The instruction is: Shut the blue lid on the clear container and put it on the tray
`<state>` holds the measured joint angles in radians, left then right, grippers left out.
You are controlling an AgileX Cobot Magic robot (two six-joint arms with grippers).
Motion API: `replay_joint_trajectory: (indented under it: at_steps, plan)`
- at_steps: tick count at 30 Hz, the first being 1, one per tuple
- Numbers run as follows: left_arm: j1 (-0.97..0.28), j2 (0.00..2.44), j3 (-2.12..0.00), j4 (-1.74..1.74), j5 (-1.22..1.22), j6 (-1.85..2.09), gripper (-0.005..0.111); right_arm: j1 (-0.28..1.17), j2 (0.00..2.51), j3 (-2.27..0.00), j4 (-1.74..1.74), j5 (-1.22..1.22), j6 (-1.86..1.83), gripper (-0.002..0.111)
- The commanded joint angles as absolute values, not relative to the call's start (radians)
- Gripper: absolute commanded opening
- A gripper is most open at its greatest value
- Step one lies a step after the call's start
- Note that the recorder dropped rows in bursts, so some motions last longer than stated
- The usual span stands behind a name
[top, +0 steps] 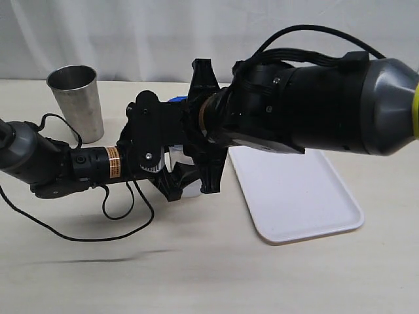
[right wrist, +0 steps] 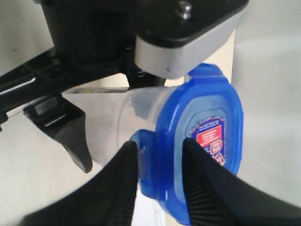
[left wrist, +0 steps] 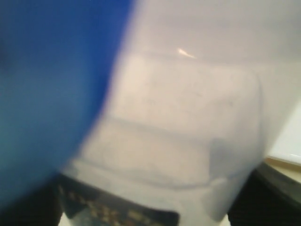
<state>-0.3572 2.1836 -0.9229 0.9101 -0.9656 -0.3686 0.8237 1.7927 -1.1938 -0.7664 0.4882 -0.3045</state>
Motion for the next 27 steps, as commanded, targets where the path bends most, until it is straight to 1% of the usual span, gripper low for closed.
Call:
replay_joint_trajectory:
  at_steps: [1, 4, 8, 9, 16, 22, 24, 25, 27]
  plan:
    - [-0.367, 2.173, -0.922, 0.994, -1.059, -0.344, 0.000, 0.804, 1.867, -1.132, -0.740, 0.594, -0.244, 0.027]
    - [-0.367, 2.173, -0.922, 0.994, -1.059, -0.344, 0.000, 0.804, 1.858, -1.132, -0.700, 0.577, -0.239, 0.032]
    - [-0.366, 2.173, -0.922, 0.990, -1.059, -0.316, 0.000, 0.804, 1.819, -1.132, -0.656, 0.573, -0.246, 0.049]
    - [-0.365, 2.173, -0.922, 0.990, -1.059, -0.304, 0.000, 0.804, 1.802, -1.132, -0.646, 0.573, -0.246, 0.051]
    - [-0.325, 2.173, -0.922, 1.040, -1.080, -0.283, 0.000, 0.804, 1.639, -1.161, -0.495, 0.564, -0.253, 0.051]
    - [-0.302, 2.173, -0.922, 1.137, -1.155, -0.273, 0.000, 0.804, 1.502, -1.186, -0.315, 0.535, -0.360, 0.051]
    - [-0.302, 2.173, -0.922, 1.236, -1.191, -0.105, 0.000, 0.794, 1.464, -1.186, -0.287, 0.550, -0.358, 0.050]
    - [-0.302, 2.173, -0.922, 1.286, -1.198, 0.017, 0.000, 0.766, 1.447, -1.189, -0.229, 0.578, -0.346, 0.048]
    - [-0.302, 2.173, -0.922, 1.297, -1.207, 0.055, 0.000, 0.711, 1.452, -1.214, -0.116, 0.663, -0.394, 0.047]
